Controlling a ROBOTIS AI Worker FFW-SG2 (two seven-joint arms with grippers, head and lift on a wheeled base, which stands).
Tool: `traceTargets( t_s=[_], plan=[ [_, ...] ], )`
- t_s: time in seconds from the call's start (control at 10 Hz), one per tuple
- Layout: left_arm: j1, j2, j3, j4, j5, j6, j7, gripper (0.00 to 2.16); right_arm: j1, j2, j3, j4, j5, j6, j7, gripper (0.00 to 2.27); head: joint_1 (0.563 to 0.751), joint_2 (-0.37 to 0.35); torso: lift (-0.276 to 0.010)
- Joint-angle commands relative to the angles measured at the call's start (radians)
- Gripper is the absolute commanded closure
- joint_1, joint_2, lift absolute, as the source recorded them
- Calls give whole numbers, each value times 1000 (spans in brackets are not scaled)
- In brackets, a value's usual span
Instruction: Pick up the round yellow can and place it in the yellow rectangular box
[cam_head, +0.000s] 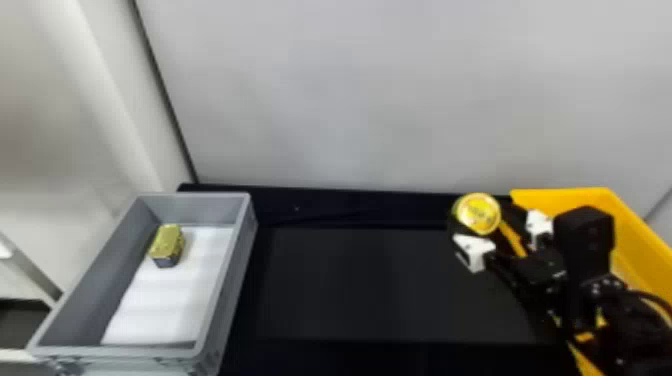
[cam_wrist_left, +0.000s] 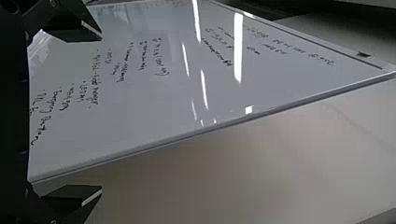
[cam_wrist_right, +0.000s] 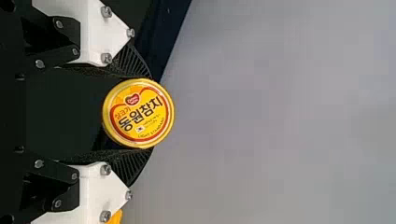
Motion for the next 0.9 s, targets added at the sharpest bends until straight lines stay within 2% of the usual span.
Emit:
traceTargets(
  t_s=[0.0,0.4,0.8],
  plan=[
    [-1,-3,-3,0,0,1,0,124,-7,1,-50,-39,47,7,-24,552,694,14,-90],
    [-1,-3,-3,0,0,1,0,124,-8,3,-283,-17,102,-22,-36,552,694,14,-90],
    [-2,-3,-8,-1,0,1,0,124,-59,12,-445,174,87,-88,-73,549,694,14,-90]
  ],
)
